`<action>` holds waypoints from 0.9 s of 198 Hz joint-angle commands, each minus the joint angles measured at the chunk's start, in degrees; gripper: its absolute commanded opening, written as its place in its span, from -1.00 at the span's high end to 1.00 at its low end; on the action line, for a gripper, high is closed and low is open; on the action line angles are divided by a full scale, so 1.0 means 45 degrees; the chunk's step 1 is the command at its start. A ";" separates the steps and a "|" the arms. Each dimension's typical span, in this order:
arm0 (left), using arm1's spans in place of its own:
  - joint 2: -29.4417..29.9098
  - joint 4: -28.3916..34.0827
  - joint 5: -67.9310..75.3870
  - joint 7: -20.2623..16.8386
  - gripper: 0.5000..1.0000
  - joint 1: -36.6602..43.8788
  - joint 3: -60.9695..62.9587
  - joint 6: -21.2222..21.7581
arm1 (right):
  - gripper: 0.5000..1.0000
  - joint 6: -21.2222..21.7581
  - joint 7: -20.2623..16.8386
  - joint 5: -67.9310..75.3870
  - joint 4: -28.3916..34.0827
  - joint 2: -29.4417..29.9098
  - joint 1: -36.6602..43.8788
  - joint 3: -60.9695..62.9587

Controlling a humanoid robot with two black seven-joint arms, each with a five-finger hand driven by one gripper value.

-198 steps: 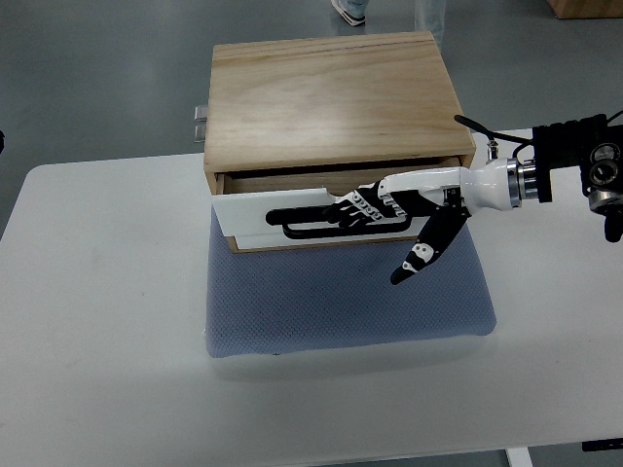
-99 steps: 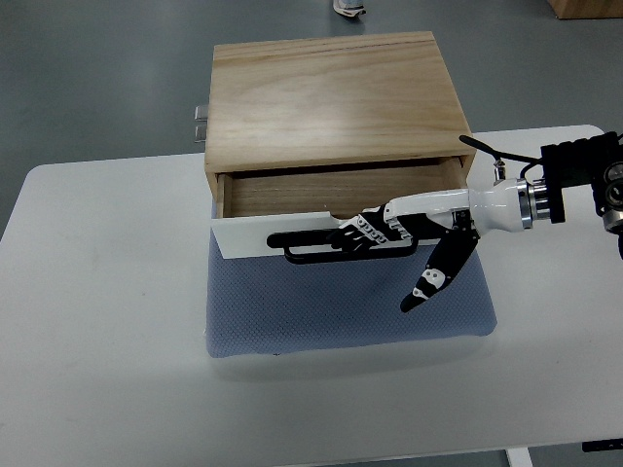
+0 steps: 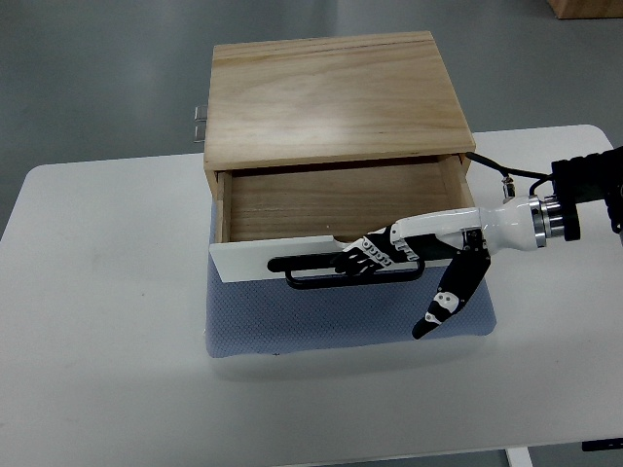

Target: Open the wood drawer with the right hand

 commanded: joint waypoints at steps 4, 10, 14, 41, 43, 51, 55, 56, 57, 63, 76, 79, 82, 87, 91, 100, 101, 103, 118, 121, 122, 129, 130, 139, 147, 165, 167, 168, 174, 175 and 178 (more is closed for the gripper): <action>0.0000 -0.0014 0.0000 -0.0003 -1.00 0.0000 0.0000 0.0000 | -0.78 0.0017 0.0000 -0.0001 0.0236 -0.0189 -0.0003 0.0022; 0.0000 0.0005 0.0000 -0.0003 -1.00 0.0000 0.0000 0.0000 | -0.78 0.0036 0.0000 -0.0001 0.0314 -0.0248 -0.0003 0.0002; 0.0000 0.0005 0.0000 -0.0003 -1.00 0.0000 0.0000 0.0000 | -0.78 0.0056 0.0000 -0.0001 0.0353 -0.0307 -0.0003 0.0022; 0.0000 -0.0014 0.0000 -0.0003 -1.00 0.0000 0.0000 0.0000 | -0.78 0.0134 0.0000 -0.0001 0.0490 -0.0541 -0.0003 0.0041; 0.0000 -0.0014 0.0000 -0.0003 -1.00 0.0000 0.0000 0.0000 | -0.78 0.0134 0.0000 -0.0001 0.0490 -0.0541 -0.0003 0.0041; 0.0000 0.0005 0.0000 -0.0003 -1.00 0.0000 0.0000 0.0000 | -0.78 0.0153 0.0000 -0.0001 0.0470 -0.0619 -0.0003 0.0061; 0.0000 0.0005 0.0000 -0.0003 -1.00 0.0000 0.0000 0.0000 | -0.78 0.0173 0.0000 -0.0001 0.0490 -0.0677 -0.0003 0.0081; 0.0000 0.0005 0.0000 -0.0003 -1.00 0.0000 0.0000 0.0000 | -0.78 0.0173 0.0000 -0.0001 0.0490 -0.0678 -0.0003 0.0081; 0.0000 0.0005 0.0000 -0.0003 -1.00 0.0000 0.0000 0.0000 | -0.78 0.0192 0.0000 -0.0001 0.0490 -0.0716 -0.0003 0.0100; 0.0000 -0.0014 0.0000 -0.0003 -1.00 0.0000 0.0000 0.0000 | -0.78 0.0290 0.0000 -0.0001 0.0490 -0.0814 -0.0003 0.0139; 0.0000 -0.0014 0.0000 -0.0003 -1.00 0.0000 0.0000 0.0000 | -0.78 0.0641 0.0000 0.0019 0.0548 -0.1029 0.0017 0.0275; 0.0000 0.0005 0.0000 -0.0003 -1.00 0.0000 0.0000 0.0000 | -0.78 0.0720 0.0000 0.0038 0.0548 -0.1068 0.0017 0.0315; 0.0000 0.0005 0.0000 -0.0003 -1.00 0.0000 0.0000 0.0000 | -0.78 0.0856 0.0000 0.0038 0.0548 -0.1166 0.0017 0.0432; 0.0000 -0.0014 0.0000 -0.0003 -1.00 0.0000 0.0000 0.0000 | -0.78 0.0861 0.0000 0.0058 0.0568 -0.1263 0.0017 0.0588; 0.0000 0.0005 0.0000 -0.0003 -1.00 0.0000 0.0000 0.0000 | -0.78 0.0861 0.0000 0.0078 0.0568 -0.1361 0.0017 0.0724; 0.0000 0.0005 0.0000 -0.0003 -1.00 0.0000 0.0000 0.0000 | -0.78 0.0861 0.0000 0.0136 0.0607 -0.1575 0.0017 0.1017; 0.0000 0.0005 0.0000 -0.0003 -1.00 0.0000 0.0000 0.0000 | -0.78 0.0861 0.0000 0.0136 0.0607 -0.1576 0.0017 0.1018; 0.0000 -0.0014 0.0000 -0.0003 -1.00 0.0000 0.0000 0.0000 | -0.78 0.0861 0.0000 0.0156 0.0607 -0.1635 0.0017 0.1096; 0.0000 0.0005 0.0000 -0.0003 -1.00 0.0000 0.0000 0.0000 | -0.78 0.0861 0.0019 0.0253 0.0627 -0.2103 0.0017 0.1682; 0.0000 0.0005 0.0000 -0.0003 -1.00 0.0000 0.0000 0.0000 | -0.78 0.0861 0.0000 0.0311 0.0627 -0.2220 0.0017 0.1857; 0.0000 0.0005 0.0000 -0.0003 -1.00 0.0000 0.0000 0.0000 | -0.78 0.0861 0.0000 0.0312 0.0627 -0.2221 0.0017 0.1858; 0.0000 -0.0014 0.0000 -0.0003 -1.00 0.0000 0.0000 0.0000 | -0.78 0.0861 0.0000 0.0410 0.0607 -0.2416 0.0017 0.2131; 0.0000 0.0005 0.0000 -0.0003 -1.00 0.0000 0.0000 0.0000 | -0.78 0.0861 0.0000 0.0468 0.0626 -0.2493 0.0017 0.2228; 0.0000 -0.0014 0.0000 -0.0003 -1.00 0.0000 0.0000 0.0000 | -0.78 0.0861 0.0000 0.0682 0.0607 -0.2767 0.0036 0.2599; 0.0000 0.0005 0.0000 -0.0003 -1.00 0.0000 0.0000 0.0000 | -0.78 0.0861 0.0000 0.0975 0.0568 -0.3040 0.0036 0.2912; 0.0000 -0.0014 0.0000 -0.0003 -1.00 0.0000 0.0000 0.0000 | -0.78 0.0861 0.0000 0.1561 0.0276 -0.3470 0.0056 0.3381; 0.0000 0.0005 0.0000 -0.0003 -1.00 0.0000 0.0000 0.0000 | -0.78 0.0861 0.0000 0.1620 0.0198 -0.3490 0.0056 0.3420; 0.0000 0.0005 0.0000 -0.0003 -1.00 0.0000 0.0000 0.0000 | -0.78 0.0861 0.0000 0.1620 0.0197 -0.3490 0.0056 0.3420; 0.0000 0.0005 0.0000 -0.0003 -1.00 0.0000 0.0000 0.0000 | -0.78 0.0861 0.0000 0.1835 -0.0194 -0.3549 0.0075 0.3499; 0.0000 0.0005 0.0000 -0.0003 -1.00 0.0000 0.0000 0.0000 | -0.78 0.0861 0.0019 0.1913 -0.0329 -0.3549 0.0075 0.3537; 0.0000 0.0005 0.0000 -0.0003 -1.00 0.0000 0.0000 0.0000 | -0.78 0.0861 0.0019 0.1991 -0.0505 -0.3549 0.0075 0.3557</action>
